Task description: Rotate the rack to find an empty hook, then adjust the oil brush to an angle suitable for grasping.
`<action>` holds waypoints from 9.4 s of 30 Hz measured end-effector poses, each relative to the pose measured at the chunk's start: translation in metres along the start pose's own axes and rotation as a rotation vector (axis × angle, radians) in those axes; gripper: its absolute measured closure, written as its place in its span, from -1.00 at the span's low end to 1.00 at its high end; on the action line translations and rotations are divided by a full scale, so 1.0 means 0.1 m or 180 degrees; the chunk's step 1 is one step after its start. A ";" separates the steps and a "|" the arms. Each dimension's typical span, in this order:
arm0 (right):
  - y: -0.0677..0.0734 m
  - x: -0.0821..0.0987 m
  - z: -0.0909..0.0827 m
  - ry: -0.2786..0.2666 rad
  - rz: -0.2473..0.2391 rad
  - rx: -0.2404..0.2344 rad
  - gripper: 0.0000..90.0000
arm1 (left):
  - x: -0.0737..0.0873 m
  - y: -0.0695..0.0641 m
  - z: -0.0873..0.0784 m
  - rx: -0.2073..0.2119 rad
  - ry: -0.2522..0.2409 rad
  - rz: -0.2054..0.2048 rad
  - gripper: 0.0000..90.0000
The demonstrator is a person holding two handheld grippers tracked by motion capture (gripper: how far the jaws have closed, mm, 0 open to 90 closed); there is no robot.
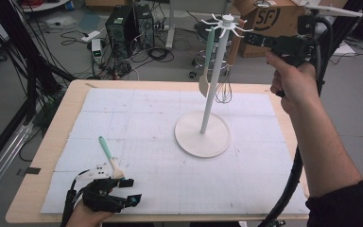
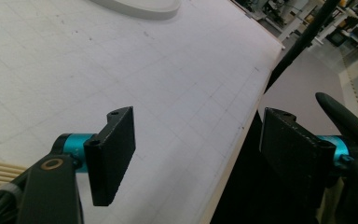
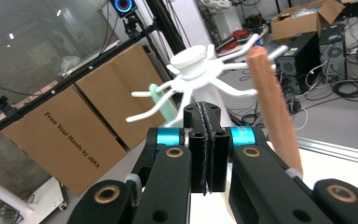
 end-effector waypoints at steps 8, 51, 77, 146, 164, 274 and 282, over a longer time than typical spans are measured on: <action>0.09 0.01 0.08 0.0049 -0.0046 -0.0048 1.00 | 0.00 0.02 -0.02 -0.0093 0.0013 0.0012 -0.52; 0.25 0.12 0.13 0.0104 -0.0164 -0.0093 0.99 | -0.01 0.03 -0.04 -0.0133 -0.0041 0.0018 -0.63; 0.01 1.41 -0.11 0.0397 -0.0155 -0.0063 -0.29 | -0.05 0.17 -0.20 -0.0456 -0.0148 0.0027 -0.62; 0.14 2.30 -0.39 0.0469 -0.0258 -0.0226 -0.26 | -0.14 1.02 -0.28 -0.1144 0.0042 -0.0402 0.96; 0.13 2.29 -0.43 0.0475 -0.0256 -0.0214 -0.25 | -0.31 0.72 0.36 -0.0798 0.0386 -0.0179 0.96; 0.16 2.39 -0.30 0.0604 -0.0233 -0.0182 -0.24 | -0.60 0.69 0.91 -0.0918 0.0324 -0.0259 1.00; 0.16 2.42 -0.33 0.0636 -0.0229 -0.0171 -0.24 | -0.60 0.65 0.73 -0.0778 0.0141 -0.0282 0.40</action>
Point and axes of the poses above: each handheld gripper's, and its own axes: z roughly forward along the jaws, x roughly out of its underside, y roughly to its left, the point moved 4 cm from there along z, roughly forward along the jaws, and after that the axes turned 7 degrees about -z, right-handed, at the moved point
